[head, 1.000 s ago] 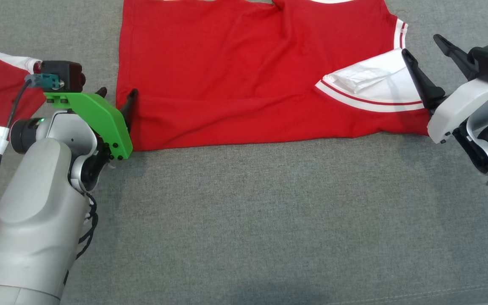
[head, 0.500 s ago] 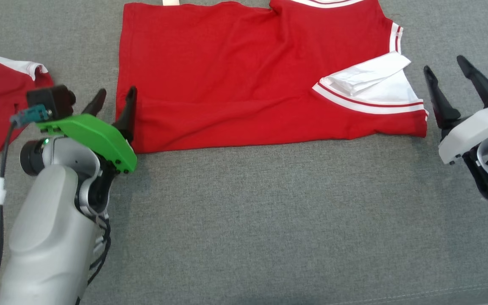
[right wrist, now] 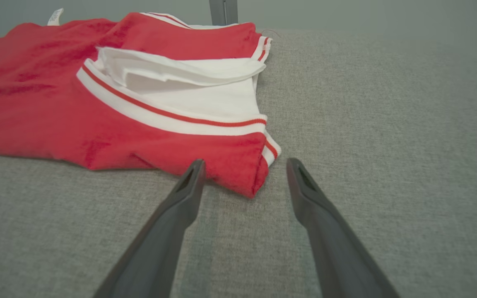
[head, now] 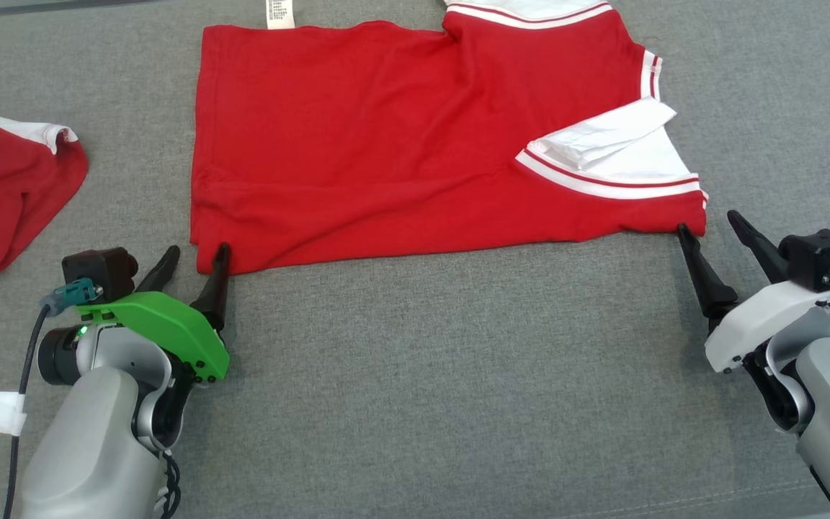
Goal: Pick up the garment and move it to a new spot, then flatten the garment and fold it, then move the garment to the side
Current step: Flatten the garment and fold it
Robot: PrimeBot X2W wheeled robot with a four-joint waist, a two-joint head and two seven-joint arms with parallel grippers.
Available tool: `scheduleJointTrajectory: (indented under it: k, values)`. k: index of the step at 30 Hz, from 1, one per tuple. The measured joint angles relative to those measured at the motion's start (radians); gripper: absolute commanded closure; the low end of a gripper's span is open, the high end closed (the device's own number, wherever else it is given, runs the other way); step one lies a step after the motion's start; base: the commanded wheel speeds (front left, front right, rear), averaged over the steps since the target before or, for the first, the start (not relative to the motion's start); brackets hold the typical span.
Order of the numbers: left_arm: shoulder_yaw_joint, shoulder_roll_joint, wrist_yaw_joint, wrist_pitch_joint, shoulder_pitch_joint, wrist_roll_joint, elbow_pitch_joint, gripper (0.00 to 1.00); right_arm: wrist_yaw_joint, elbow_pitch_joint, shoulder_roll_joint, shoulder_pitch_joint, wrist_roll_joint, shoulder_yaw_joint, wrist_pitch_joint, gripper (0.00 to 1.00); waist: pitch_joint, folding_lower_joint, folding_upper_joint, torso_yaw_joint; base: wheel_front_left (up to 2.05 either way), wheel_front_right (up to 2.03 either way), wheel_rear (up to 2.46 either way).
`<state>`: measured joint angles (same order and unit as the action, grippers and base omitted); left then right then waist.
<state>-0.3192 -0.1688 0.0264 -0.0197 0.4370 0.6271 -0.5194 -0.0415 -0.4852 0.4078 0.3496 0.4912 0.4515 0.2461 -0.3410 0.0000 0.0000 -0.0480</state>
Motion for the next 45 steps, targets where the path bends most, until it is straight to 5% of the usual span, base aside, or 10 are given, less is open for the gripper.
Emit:
scheduleJointTrajectory:
  k: [25, 26, 27, 28, 30, 32, 36, 43, 45]
  values:
    - [-0.013, -0.018, 0.001, 0.069, 0.001, -0.003, 0.004, 0.00, -0.011, -0.061, -0.049, 0.037, 0.042, -0.028, 0.001, 0.00, -0.016, 0.0000, 0.0000, -0.002, 0.00, 0.00, 0.00]
    - [-0.013, -0.018, 0.001, 0.073, 0.002, 0.001, 0.007, 0.05, -0.012, -0.065, -0.050, 0.037, 0.042, -0.027, 0.001, 0.00, -0.018, 0.0000, 0.0000, -0.002, 0.00, 0.00, 0.00]
    - [-0.013, -0.017, 0.001, 0.076, 0.003, 0.006, 0.009, 0.21, -0.015, -0.071, -0.053, 0.037, 0.042, -0.026, 0.001, 0.00, -0.019, 0.0000, 0.0000, -0.002, 0.00, 0.00, 0.00]
    - [-0.014, -0.017, 0.002, 0.078, 0.004, 0.011, 0.011, 0.41, -0.020, -0.075, -0.054, 0.037, 0.042, -0.025, 0.001, 0.10, -0.020, 0.0000, 0.0000, -0.002, 0.00, 0.00, 0.00]
    - [-0.013, -0.016, 0.009, 0.086, 0.008, 0.022, 0.013, 0.62, -0.020, -0.083, -0.058, 0.037, 0.042, -0.025, 0.001, 0.28, -0.022, 0.0000, 0.0000, -0.002, 0.00, 0.00, 0.00]
    - [-0.014, -0.016, 0.011, 0.090, 0.014, 0.024, 0.016, 0.75, -0.020, -0.093, -0.061, 0.038, 0.043, -0.025, 0.001, 0.42, -0.024, 0.0000, 0.0000, -0.001, 0.00, 0.00, 0.00]
    - [-0.014, -0.016, 0.019, 0.098, 0.015, 0.030, 0.019, 1.00, -0.023, -0.108, -0.063, 0.051, 0.046, -0.025, 0.001, 0.51, -0.027, 0.0000, 0.0000, 0.000, 0.00, 0.00, 0.00]
    - [-0.017, -0.006, 0.035, 0.108, 0.015, 0.048, 0.026, 1.00, -0.032, -0.131, -0.069, 0.070, 0.050, -0.028, 0.003, 0.79, -0.031, 0.0000, 0.0000, -0.002, 0.00, 0.00, 0.00]
    - [-0.015, -0.002, 0.037, 0.109, 0.015, 0.058, 0.027, 1.00, -0.037, -0.135, -0.070, 0.077, 0.052, -0.030, 0.004, 0.99, -0.032, 0.0000, 0.0000, -0.002, 0.00, 0.00, 0.00]
